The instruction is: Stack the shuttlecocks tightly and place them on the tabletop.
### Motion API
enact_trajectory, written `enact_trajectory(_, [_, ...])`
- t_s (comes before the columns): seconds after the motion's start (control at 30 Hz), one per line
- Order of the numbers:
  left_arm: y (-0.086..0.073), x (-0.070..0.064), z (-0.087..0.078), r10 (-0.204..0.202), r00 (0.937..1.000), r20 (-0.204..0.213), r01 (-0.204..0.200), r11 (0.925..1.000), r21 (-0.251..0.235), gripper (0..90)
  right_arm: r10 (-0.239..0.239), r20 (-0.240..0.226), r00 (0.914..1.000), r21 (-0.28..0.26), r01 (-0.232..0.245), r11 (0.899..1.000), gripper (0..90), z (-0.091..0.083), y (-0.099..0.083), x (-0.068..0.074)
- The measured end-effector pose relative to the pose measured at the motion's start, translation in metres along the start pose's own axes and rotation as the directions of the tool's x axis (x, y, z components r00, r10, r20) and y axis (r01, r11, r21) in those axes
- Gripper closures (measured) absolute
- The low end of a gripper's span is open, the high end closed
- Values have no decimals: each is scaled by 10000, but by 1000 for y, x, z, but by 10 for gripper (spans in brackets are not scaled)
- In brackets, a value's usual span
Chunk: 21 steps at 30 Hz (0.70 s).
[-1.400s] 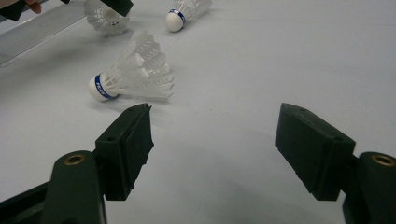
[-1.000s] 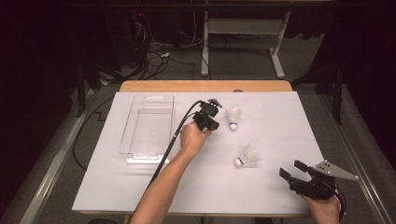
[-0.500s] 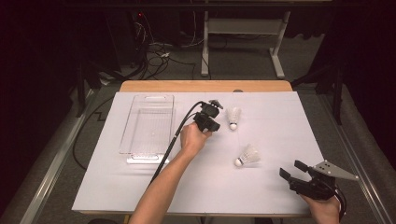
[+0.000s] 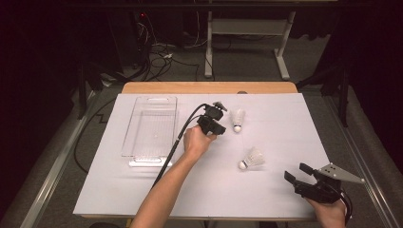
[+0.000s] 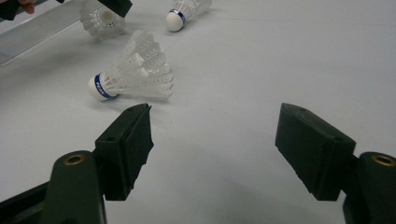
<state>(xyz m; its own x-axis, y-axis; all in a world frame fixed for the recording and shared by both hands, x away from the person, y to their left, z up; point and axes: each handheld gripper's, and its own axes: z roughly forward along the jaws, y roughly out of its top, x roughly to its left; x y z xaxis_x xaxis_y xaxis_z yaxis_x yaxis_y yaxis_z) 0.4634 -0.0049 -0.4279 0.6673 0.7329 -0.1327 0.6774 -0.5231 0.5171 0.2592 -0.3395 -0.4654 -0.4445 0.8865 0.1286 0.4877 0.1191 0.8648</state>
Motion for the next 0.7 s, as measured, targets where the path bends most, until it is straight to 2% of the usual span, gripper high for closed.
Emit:
enact_trajectory(0.43, [-1,-2,-4,45,9999,149,-44,9999,-107,698,-17,6,10000,29,17,10000,275,0,0,0])
enact_trajectory(0.7, [-5,-4,-10,13,9992,394,1,9994,-335,664,-12,17,10000,46,12,10000,276,0,0,0])
